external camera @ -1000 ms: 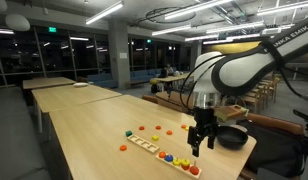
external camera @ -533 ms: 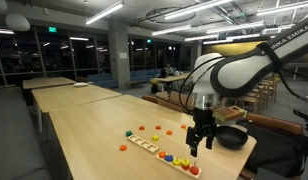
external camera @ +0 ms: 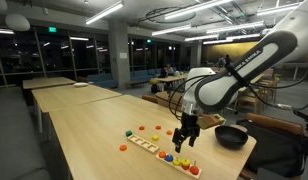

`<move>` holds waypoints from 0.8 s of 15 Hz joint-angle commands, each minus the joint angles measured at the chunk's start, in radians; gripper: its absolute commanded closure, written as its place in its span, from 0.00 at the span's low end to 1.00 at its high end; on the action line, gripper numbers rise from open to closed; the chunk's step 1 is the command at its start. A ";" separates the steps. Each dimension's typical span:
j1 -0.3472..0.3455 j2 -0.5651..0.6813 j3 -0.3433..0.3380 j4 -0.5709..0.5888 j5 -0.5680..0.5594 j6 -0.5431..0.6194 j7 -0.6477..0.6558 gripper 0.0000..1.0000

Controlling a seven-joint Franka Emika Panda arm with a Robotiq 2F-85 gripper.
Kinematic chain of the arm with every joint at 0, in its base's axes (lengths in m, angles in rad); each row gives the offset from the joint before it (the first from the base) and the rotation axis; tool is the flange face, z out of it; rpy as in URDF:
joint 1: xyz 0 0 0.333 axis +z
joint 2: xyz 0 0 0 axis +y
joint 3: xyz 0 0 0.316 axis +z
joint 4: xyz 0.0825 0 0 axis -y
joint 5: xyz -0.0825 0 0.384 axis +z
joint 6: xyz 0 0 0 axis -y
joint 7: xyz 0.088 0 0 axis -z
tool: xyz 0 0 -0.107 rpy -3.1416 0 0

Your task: Put the orange object in the middle position on the wooden board

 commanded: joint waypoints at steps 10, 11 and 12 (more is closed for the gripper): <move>-0.080 0.555 -0.101 0.510 -0.089 0.178 -0.156 0.00; -0.079 0.578 -0.109 0.550 -0.102 0.166 -0.150 0.00; -0.070 0.598 -0.126 0.589 -0.132 0.147 -0.133 0.00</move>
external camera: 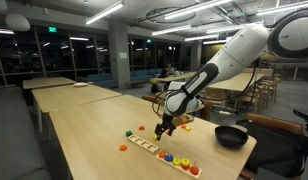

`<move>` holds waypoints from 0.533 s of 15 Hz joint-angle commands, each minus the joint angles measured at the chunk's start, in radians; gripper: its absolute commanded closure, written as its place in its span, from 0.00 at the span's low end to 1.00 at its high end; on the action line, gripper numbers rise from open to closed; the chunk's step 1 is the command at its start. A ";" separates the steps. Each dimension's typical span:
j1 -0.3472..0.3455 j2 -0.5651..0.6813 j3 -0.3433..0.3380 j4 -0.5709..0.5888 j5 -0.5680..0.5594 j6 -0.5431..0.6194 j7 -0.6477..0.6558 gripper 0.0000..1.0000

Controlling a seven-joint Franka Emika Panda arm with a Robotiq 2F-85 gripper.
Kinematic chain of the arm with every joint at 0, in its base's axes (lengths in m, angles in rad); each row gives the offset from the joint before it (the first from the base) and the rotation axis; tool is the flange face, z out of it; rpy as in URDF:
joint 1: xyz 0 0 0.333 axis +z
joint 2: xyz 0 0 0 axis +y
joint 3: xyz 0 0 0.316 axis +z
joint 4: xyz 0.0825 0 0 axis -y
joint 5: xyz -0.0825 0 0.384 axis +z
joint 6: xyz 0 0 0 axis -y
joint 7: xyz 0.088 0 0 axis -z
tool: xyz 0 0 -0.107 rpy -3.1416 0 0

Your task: Put the orange object in the middle position on the wooden board

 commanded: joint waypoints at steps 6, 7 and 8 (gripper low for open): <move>0.019 0.174 -0.099 0.335 -0.187 -0.113 0.072 0.00; 0.019 0.186 -0.108 0.359 -0.202 -0.131 0.078 0.00; 0.024 0.202 -0.121 0.385 -0.222 -0.151 0.094 0.00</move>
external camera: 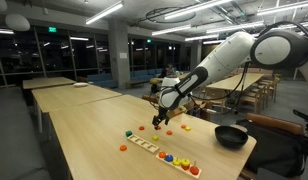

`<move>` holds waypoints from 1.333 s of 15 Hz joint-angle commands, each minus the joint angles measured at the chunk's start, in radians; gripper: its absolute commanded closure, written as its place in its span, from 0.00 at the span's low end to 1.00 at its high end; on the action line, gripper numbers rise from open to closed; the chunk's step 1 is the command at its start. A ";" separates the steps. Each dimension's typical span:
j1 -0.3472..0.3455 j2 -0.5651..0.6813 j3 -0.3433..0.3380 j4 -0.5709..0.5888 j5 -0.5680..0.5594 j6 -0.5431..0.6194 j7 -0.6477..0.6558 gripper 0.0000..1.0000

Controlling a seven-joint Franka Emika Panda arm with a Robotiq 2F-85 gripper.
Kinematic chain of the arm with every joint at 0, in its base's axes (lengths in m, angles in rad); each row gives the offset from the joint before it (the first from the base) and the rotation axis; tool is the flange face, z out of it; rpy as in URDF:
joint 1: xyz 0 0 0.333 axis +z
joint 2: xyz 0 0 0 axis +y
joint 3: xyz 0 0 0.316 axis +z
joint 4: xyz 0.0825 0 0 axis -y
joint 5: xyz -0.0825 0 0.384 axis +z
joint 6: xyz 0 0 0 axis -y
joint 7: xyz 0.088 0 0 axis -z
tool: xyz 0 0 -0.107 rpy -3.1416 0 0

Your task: Put the orange object in the middle position on the wooden board

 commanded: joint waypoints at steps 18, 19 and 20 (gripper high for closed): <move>-0.074 0.334 -0.041 0.574 0.017 -0.661 0.148 0.00; -0.084 0.344 -0.035 0.599 0.036 -0.696 0.147 0.00; -0.094 0.352 -0.030 0.621 0.059 -0.726 0.151 0.00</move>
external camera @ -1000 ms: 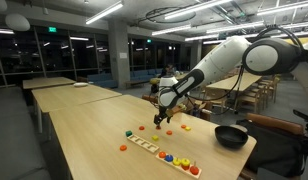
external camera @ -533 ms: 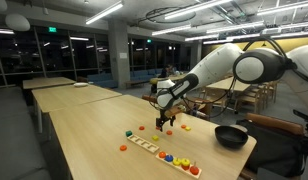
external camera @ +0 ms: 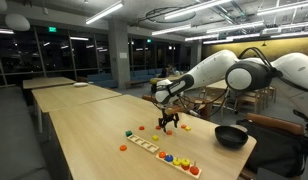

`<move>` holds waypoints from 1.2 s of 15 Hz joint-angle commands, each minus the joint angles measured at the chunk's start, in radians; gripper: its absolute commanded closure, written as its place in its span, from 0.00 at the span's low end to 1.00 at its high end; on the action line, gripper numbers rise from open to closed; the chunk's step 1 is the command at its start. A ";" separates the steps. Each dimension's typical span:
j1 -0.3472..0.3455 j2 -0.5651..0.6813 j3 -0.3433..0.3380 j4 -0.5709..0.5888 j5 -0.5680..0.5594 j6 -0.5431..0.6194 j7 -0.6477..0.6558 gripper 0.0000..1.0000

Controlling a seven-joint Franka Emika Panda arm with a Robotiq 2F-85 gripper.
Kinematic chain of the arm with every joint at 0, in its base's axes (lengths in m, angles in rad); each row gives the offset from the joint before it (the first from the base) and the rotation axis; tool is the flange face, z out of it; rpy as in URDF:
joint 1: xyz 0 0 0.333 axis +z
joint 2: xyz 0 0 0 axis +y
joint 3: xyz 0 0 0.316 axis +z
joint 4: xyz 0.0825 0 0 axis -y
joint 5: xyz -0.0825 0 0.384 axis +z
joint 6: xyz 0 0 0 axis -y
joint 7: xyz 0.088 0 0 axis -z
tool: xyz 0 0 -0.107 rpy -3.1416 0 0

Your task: Put the orange object in the middle position on the wooden board

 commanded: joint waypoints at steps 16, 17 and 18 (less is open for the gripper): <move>-0.064 0.107 0.052 0.200 0.152 -0.079 0.026 0.00; -0.065 0.104 0.052 0.197 0.151 -0.074 0.025 0.00; -0.067 0.099 0.052 0.191 0.152 -0.069 0.023 0.00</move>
